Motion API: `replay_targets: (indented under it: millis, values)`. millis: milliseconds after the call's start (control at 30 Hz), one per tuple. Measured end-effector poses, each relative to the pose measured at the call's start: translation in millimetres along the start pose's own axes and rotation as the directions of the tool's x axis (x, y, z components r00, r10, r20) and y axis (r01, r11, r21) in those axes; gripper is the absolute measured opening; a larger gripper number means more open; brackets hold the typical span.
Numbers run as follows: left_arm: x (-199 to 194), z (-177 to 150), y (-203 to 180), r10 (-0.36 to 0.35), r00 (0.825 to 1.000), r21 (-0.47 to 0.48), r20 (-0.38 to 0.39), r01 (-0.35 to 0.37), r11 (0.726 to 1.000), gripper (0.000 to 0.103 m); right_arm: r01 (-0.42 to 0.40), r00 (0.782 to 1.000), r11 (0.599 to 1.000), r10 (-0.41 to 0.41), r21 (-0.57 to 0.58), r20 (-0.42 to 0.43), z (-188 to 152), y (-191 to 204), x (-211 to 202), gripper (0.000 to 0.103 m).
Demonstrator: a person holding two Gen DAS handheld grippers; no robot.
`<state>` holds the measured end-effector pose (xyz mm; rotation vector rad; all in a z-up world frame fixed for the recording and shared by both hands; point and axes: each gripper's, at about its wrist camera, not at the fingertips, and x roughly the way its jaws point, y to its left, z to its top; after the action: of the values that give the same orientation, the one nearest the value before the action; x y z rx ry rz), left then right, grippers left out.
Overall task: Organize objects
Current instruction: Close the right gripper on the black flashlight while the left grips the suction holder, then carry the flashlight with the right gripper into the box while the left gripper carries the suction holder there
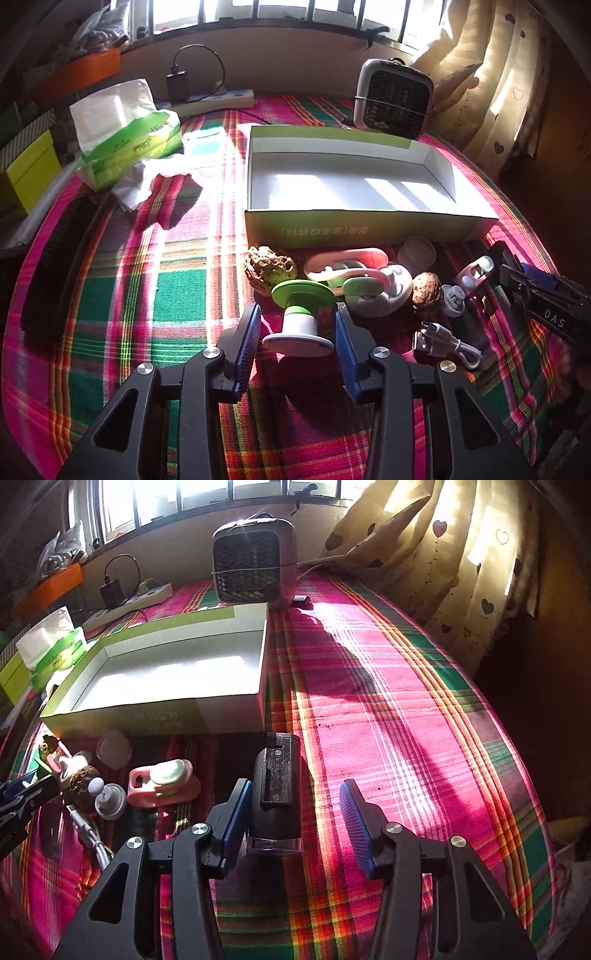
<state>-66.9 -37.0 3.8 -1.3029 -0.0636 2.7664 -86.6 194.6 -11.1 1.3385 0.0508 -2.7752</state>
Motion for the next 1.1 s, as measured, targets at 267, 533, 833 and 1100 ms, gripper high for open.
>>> replay_targets:
  millis: [267,533,833,1100]
  values:
    - [-0.3,0.0,3.3,0.002,1.000,-0.010,-0.001,-0.002,1.000,0.032,-0.005,1.000,1.000,0.005,0.000,0.006,-0.2,-0.5,-1.5,0.029]
    - [-0.4,0.2,3.8,0.002,1.000,-0.009,0.000,-0.002,1.000,0.031,-0.007,1.000,1.000,0.007,0.000,0.007,-0.1,-1.3,-1.5,0.029]
    - [-1.5,-0.8,3.6,-0.003,1.000,-0.010,-0.004,0.002,1.000,0.032,-0.016,1.000,1.000,0.016,0.009,0.006,-3.5,-2.9,-3.4,0.028]
    - [-6.1,0.4,2.5,-0.016,1.000,-0.011,-0.008,0.016,1.000,0.032,-0.034,0.999,0.999,0.034,0.011,0.020,-3.2,-1.1,-10.9,0.028]
